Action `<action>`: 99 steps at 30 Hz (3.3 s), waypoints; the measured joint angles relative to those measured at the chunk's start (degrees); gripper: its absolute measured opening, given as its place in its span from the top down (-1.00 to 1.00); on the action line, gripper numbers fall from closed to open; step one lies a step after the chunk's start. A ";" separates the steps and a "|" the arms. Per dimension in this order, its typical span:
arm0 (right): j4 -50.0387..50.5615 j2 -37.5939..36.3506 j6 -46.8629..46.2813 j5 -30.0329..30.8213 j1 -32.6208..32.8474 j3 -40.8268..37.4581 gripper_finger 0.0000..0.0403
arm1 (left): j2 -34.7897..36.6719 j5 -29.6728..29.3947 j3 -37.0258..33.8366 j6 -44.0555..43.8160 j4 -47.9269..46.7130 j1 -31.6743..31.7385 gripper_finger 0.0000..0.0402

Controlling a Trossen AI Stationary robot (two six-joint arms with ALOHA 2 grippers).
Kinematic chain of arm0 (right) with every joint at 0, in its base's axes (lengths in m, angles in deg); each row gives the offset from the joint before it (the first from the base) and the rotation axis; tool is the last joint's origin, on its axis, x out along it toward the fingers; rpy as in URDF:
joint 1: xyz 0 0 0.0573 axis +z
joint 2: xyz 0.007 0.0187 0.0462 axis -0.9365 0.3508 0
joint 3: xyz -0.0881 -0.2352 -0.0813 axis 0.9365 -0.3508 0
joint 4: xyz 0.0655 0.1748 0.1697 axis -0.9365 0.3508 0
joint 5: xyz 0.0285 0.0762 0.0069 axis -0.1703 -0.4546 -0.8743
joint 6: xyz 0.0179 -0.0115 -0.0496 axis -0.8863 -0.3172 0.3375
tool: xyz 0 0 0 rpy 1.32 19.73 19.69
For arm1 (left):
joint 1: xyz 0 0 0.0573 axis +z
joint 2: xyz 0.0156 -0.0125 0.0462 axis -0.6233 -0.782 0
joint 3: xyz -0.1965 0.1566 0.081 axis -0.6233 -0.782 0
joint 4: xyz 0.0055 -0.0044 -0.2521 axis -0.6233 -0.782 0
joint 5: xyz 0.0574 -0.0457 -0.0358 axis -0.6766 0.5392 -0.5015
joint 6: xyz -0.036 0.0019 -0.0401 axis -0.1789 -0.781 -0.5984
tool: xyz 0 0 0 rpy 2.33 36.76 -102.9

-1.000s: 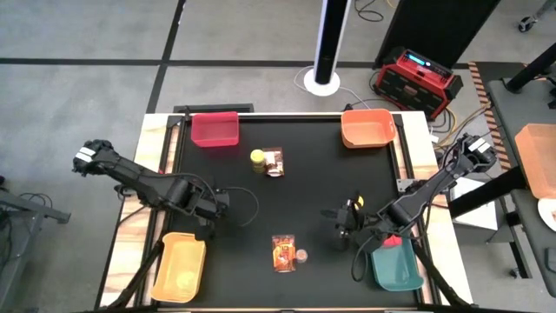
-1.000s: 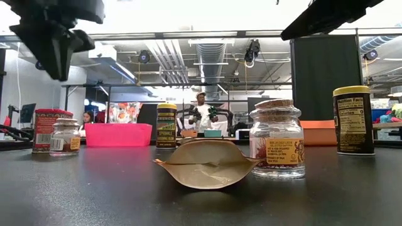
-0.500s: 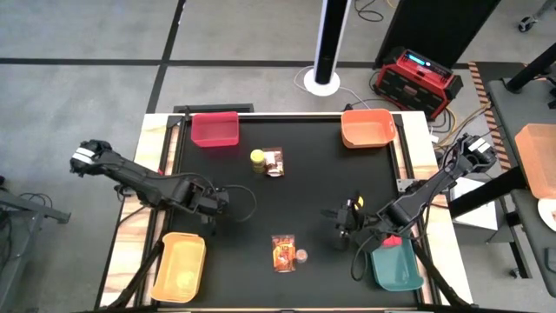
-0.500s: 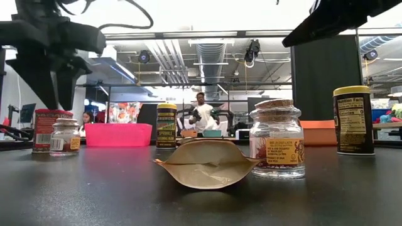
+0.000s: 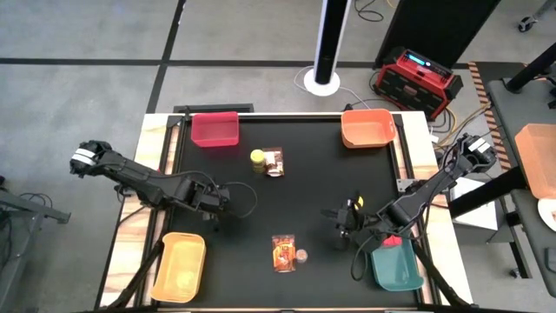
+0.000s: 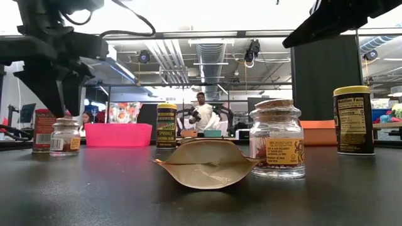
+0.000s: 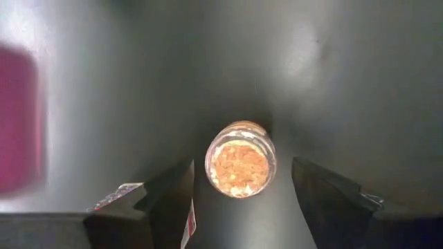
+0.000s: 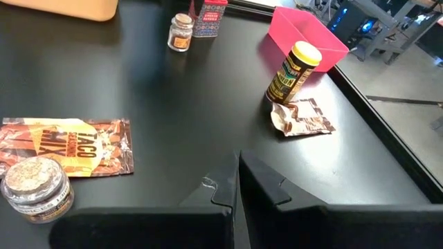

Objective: Sort spices by type
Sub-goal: Put the top brown seasoning bottle into the yellow bin

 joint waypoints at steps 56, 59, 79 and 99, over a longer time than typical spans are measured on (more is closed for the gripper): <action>0.06 0.00 -0.64 -0.04 -0.01 -0.08 0.95 | -4.85 -0.39 -4.98 3.94 9.22 0.07 -0.08; 0.06 0.00 -1.03 -0.05 0.00 -0.08 0.95 | -4.83 -0.37 -4.96 4.15 9.30 0.04 0.04; 0.07 0.02 -1.05 -0.07 -0.01 -0.24 0.95 | -4.17 -0.31 1.80 3.78 9.46 -1.01 0.17; 0.06 0.02 1.54 -0.25 0.00 -0.26 0.95 | -4.13 4.06 22.91 -12.53 -0.83 -20.49 0.17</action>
